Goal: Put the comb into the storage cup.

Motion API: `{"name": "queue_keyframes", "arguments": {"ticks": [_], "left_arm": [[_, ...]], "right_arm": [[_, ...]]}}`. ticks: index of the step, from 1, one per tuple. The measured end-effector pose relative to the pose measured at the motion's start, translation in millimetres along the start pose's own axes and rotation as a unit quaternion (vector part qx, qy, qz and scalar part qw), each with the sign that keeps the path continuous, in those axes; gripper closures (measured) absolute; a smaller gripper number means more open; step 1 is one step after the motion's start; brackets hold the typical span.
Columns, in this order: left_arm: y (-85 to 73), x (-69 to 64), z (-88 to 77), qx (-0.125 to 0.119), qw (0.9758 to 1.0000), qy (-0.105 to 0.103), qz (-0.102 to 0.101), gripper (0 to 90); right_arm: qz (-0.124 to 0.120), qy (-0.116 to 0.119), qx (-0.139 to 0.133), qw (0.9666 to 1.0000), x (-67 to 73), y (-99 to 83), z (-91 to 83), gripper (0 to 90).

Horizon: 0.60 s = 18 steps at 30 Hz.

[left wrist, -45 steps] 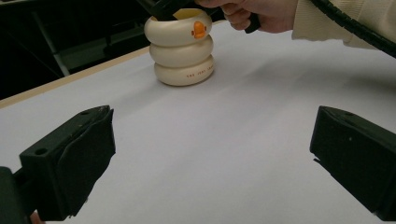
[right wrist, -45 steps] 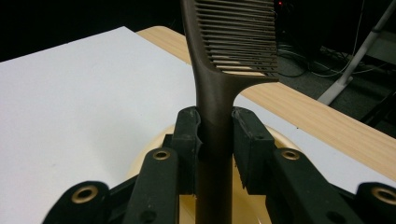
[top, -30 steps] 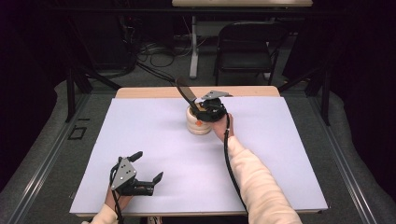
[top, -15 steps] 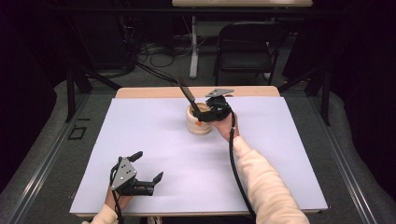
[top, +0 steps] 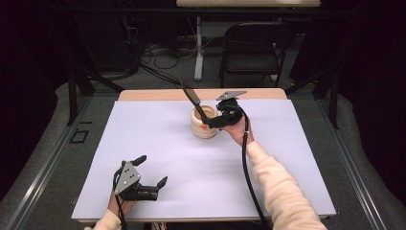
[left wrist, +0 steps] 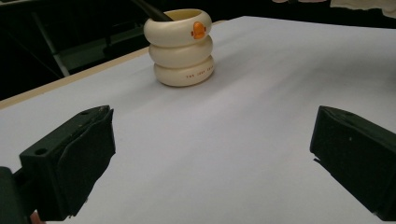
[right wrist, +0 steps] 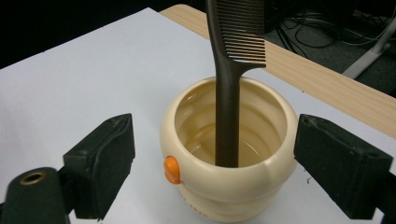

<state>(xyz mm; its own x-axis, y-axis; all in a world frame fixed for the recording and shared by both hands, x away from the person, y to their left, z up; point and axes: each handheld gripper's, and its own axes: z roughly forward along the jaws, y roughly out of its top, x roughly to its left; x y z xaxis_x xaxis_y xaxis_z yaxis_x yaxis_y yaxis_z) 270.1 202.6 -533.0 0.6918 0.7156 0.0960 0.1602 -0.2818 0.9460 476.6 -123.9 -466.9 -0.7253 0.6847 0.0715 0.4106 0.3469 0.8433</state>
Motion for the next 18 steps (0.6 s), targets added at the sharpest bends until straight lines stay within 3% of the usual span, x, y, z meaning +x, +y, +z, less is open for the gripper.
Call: {"name": "queue_keyframes", "arguments": {"ticks": [18], "left_arm": [[-0.4,-0.4,0.9,0.002,1.0,0.002,-0.001,0.1]], "right_arm": [[-0.012,0.029,0.005,0.9995,8.0,-11.6,-34.5,4.1]]}}
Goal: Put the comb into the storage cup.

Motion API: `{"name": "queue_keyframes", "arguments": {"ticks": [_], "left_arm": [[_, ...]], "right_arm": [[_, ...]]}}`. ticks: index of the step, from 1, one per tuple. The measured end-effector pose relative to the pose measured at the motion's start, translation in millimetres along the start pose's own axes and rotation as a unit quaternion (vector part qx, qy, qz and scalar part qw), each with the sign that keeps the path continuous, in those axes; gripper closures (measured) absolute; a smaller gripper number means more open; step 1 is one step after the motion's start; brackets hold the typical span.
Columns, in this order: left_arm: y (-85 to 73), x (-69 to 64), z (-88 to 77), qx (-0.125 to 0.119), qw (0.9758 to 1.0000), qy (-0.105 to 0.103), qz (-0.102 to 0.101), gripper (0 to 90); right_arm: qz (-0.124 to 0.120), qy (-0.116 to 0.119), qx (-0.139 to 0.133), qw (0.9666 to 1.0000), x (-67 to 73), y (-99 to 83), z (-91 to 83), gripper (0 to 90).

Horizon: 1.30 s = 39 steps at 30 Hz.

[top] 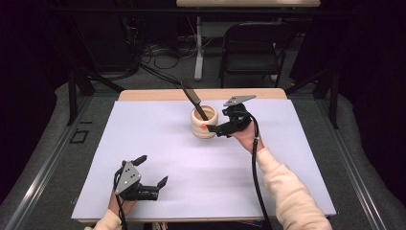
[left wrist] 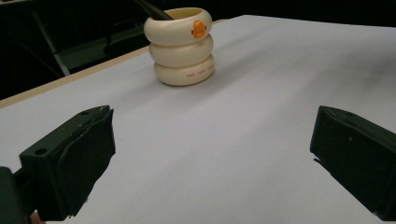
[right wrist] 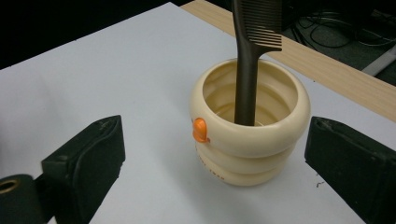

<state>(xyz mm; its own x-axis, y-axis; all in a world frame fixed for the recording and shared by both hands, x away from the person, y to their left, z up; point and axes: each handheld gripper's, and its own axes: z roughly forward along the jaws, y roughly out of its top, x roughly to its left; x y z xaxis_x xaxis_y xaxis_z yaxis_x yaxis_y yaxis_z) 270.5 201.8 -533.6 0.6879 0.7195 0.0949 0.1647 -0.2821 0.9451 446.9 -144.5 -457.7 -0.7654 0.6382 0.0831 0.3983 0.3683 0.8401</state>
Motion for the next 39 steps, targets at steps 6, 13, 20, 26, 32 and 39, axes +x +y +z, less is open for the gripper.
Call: {"name": "queue_keyframes", "arguments": {"ticks": [6,13,20,26,32,39], "left_arm": [[-0.4,0.5,-0.9,0.002,1.0,0.002,0.0,0.1],[-0.6,0.1,-1.3,0.001,1.0,0.001,0.0,0.1],[-1.2,0.8,-2.8,0.0,1.0,0.004,-0.002,0.1],[-1.5,1.5,-2.1,0.002,1.0,0.003,-0.001,0.1],[-1.5,0.8,-2.8,0.002,1.0,0.004,-0.001,0.1],[-1.5,0.6,-3.3,0.001,1.0,0.005,-0.001,0.1]], "right_arm": [[0.0,0.009,0.0,1.0,2.2,-7.5,-9.5,1.7],[-0.002,0.012,-0.009,0.9999,7.2,-20.9,-24.1,0.5],[-0.006,0.019,-0.002,0.9998,13.6,-28.5,-35.7,0.0],[-0.017,0.023,0.007,0.9996,19.9,-33.1,-42.8,0.0],[-0.025,0.022,0.013,0.9994,26.8,-41.7,-53.8,0.0],[-0.032,0.016,0.024,0.9991,33.2,-55.9,-64.7,0.0]]}}
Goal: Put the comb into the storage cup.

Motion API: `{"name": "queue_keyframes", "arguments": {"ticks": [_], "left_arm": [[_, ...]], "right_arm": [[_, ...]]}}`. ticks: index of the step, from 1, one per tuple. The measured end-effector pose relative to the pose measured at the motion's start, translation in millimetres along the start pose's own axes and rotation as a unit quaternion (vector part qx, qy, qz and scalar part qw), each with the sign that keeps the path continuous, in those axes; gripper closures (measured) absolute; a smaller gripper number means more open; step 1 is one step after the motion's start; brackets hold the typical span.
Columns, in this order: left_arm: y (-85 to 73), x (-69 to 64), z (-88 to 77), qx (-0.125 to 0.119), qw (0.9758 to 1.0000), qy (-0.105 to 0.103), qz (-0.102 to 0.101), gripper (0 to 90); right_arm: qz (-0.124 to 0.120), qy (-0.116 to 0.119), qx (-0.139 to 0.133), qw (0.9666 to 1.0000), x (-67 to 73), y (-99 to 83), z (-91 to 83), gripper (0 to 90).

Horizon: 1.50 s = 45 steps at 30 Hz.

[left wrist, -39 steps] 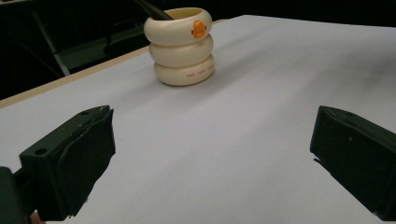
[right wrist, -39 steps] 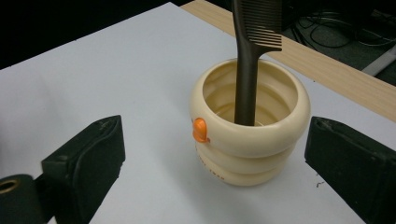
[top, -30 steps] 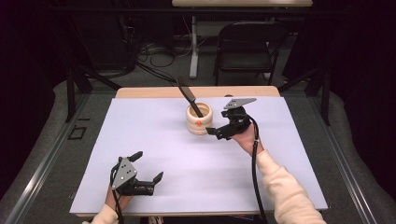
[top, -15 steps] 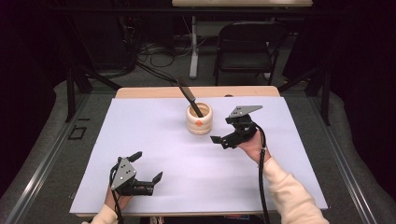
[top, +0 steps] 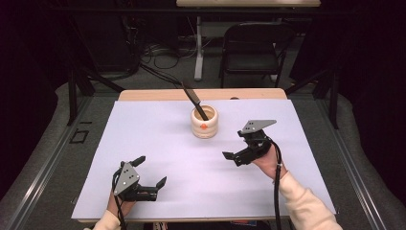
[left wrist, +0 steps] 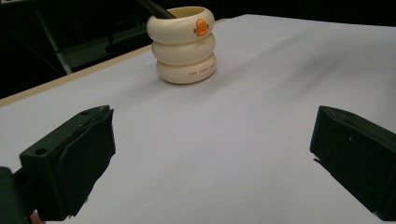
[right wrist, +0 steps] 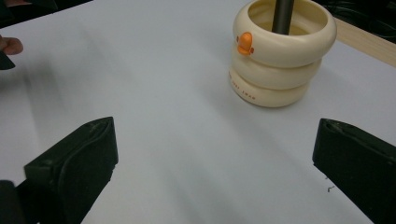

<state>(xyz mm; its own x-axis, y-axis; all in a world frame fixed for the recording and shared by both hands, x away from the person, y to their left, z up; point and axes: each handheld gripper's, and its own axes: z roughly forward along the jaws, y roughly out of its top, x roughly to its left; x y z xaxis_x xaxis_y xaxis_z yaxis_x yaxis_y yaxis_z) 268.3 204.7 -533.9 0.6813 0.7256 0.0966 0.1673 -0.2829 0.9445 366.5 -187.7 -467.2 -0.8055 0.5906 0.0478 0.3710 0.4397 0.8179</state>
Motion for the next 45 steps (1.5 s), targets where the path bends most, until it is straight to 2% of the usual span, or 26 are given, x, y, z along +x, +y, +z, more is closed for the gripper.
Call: {"name": "queue_keyframes", "arguments": {"ticks": [25,39,45], "left_arm": [[-0.1,0.0,0.5,0.002,1.0,-0.001,0.001,0.1],[-0.1,-0.3,0.8,0.003,1.0,-0.001,0.001,0.0],[-0.1,-0.4,0.8,0.003,1.0,-0.001,0.002,0.1]], "right_arm": [[-0.021,-0.015,-0.006,0.9996,24.3,-35.2,-31.1,0.0],[-0.037,-0.027,-0.004,0.9989,35.6,-50.9,-37.7,0.0],[-0.034,-0.032,-0.003,0.9989,37.4,-59.6,-40.7,0.0]]}}
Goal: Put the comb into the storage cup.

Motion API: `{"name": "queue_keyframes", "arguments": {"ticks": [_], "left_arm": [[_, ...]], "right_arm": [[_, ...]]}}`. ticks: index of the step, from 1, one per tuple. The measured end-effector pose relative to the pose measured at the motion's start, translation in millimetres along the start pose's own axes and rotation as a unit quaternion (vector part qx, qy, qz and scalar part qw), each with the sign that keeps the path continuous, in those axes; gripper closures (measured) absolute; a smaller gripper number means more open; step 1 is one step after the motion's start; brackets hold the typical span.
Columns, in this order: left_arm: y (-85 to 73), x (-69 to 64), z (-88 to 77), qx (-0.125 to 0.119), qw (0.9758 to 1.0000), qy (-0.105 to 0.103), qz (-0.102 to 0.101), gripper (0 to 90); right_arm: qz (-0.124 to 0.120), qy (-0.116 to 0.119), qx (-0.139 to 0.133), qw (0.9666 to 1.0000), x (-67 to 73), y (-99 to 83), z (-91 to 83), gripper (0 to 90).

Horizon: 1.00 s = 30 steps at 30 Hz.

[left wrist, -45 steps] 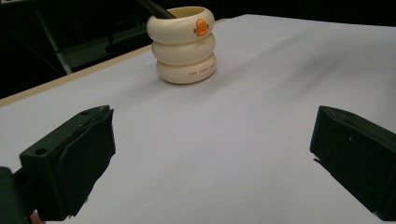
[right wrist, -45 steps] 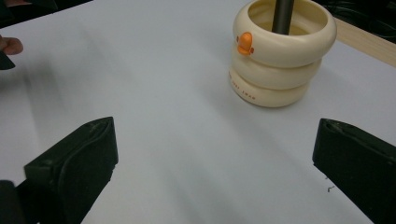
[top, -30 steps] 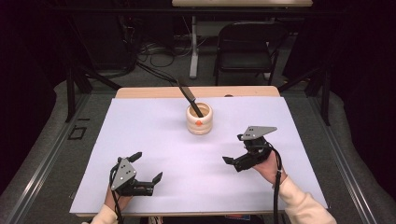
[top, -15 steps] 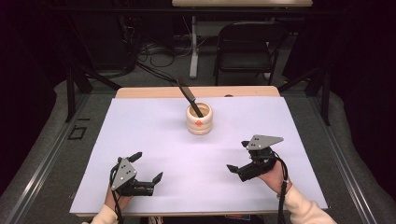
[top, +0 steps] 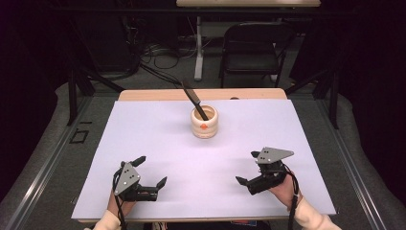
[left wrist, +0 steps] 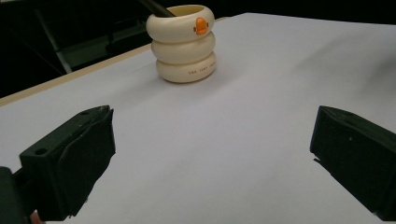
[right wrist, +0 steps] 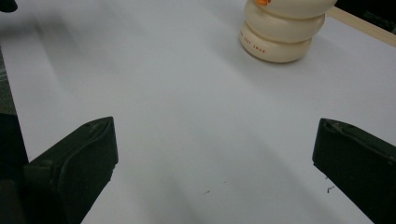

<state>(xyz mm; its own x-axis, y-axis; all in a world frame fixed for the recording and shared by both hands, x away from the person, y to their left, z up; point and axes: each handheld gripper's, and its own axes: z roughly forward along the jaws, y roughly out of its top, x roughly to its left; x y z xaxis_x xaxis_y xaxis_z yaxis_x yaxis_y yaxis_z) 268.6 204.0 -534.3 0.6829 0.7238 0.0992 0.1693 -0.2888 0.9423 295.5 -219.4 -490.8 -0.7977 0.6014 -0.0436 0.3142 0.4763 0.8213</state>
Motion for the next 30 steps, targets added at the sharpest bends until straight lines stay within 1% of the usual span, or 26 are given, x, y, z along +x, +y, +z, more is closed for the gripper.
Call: {"name": "queue_keyframes", "arguments": {"ticks": [3,6,8,13,17,18,19,20,24,27,28,30], "left_arm": [[0.0,0.0,-0.1,0.0,1.0,0.0,0.001,0.1],[-0.1,-0.1,0.1,0.001,1.0,0.0,0.0,0.1],[-0.1,-0.4,0.3,0.001,1.0,0.001,0.0,0.1],[-0.2,-0.4,0.3,0.001,1.0,0.001,-0.001,0.1],[-0.1,-0.3,0.1,0.001,1.0,0.001,0.0,0.1],[-0.1,-0.4,0.0,0.001,1.0,0.001,0.0,0.1],[-0.1,-0.4,-0.1,0.001,1.0,0.001,0.0,0.1],[-0.1,-0.4,-0.3,0.001,1.0,0.001,0.001,0.1],[-0.2,-0.2,-0.6,0.001,1.0,0.001,0.001,0.1],[-0.1,-0.2,-0.2,0.001,1.0,0.0,0.0,0.1],[0.0,-0.1,-0.1,0.001,1.0,-0.001,0.001,0.1],[0.0,-0.2,0.1,0.001,1.0,-0.001,0.001,0.1]], "right_arm": [[-0.001,-0.006,-0.001,1.0,1.1,-3.1,-1.6,0.0],[-0.003,-0.011,-0.003,0.9999,3.8,-10.2,-4.4,0.0],[-0.004,-0.011,-0.004,0.9999,4.4,-11.8,-5.6,0.0],[-0.006,-0.019,-0.012,0.9997,8.7,-18.8,-9.9,0.0],[-0.013,-0.025,-0.017,0.9995,12.9,-23.7,-13.1,0.0],[-0.021,-0.033,-0.019,0.999,15.7,-25.3,-15.8,0.0],[-0.021,-0.033,-0.019,0.999,15.7,-25.3,-15.8,0.0],[-0.026,-0.04,-0.027,0.9985,17.5,-26.1,-18.6,0.0],[-0.029,-0.046,-0.041,0.9977,21.0,-27.5,-24.3,0.0],[-0.032,-0.046,-0.045,0.9974,21.7,-28.2,-26.0,0.0],[-0.033,-0.045,-0.052,0.9971,21.0,-29.3,-27.9,0.0],[-0.03,-0.047,-0.053,0.997,20.6,-29.8,-29.0,0.0]]}}
